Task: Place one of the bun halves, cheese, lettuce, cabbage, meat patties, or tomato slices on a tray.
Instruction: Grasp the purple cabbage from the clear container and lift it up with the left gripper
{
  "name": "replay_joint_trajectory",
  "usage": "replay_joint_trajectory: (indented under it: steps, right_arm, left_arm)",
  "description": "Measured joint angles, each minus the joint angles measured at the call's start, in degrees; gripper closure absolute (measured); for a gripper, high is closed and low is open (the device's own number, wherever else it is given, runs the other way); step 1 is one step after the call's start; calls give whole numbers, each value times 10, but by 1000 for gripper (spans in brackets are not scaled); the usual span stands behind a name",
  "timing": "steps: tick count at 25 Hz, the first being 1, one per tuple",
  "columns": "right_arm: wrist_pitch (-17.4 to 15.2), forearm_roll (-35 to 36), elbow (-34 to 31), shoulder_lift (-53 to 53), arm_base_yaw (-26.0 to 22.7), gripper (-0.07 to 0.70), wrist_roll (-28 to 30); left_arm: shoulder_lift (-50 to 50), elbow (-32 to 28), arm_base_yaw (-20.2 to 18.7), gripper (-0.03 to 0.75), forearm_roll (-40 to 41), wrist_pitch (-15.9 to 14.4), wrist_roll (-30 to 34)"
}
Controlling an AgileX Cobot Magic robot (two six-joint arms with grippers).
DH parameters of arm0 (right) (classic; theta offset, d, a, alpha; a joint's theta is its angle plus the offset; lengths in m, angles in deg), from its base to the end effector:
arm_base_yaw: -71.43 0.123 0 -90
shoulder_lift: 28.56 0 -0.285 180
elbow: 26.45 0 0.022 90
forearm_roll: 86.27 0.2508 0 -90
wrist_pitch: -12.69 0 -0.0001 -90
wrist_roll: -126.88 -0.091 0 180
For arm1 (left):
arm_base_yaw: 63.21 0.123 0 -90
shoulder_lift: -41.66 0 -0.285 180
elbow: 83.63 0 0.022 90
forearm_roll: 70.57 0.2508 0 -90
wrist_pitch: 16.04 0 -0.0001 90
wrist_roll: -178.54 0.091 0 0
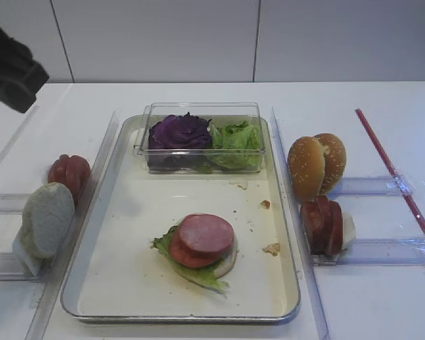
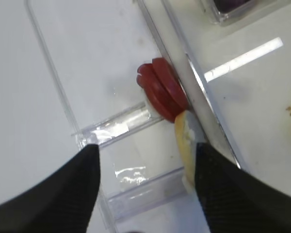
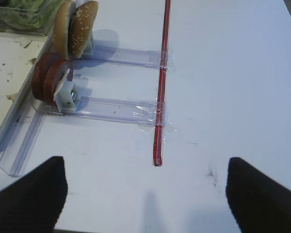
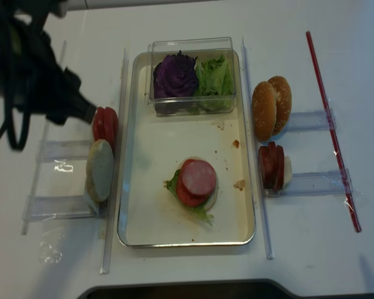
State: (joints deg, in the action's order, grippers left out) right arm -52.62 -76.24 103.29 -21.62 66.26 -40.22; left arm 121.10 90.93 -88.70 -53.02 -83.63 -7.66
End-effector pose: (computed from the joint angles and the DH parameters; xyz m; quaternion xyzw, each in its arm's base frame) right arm -0.0067 0.0151 0.2639 -0.0650 0.8710 0.0109 0.4868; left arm 0.2251 -0.0792 0.3706 0.1834 0.9425 0.0809 0.2674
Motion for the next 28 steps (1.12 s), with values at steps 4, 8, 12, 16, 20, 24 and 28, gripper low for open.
replay_joint_trajectory:
  steps: [4,8,12,16,20,24,28]
  right_arm:
    - [0,-1,0,0,0,-53,0]
    - [0,-1,0,0,0,-53,0]
    - [0,-1,0,0,0,-53,0]
    - [0,-1,0,0,0,-53,0]
    - [0,-1,0,0,0,-53,0]
    - [0,-1,0,0,0,-53,-3]
    - [0,-1,0,0,0,-50,-3]
  left_arm:
    - [58,73,0,282,0,-7,0]
    - [118,153,0,282,1,-8,0]
    - [178,224,0,282,0,-8,0]
    - [234,270,0,282,-31,-8,0]
    - [282,306,0,282,-69,-6,0]
    - [326,349,12,282,-103,3,-4]
    - [370,395,43,282,-176,7,-5]
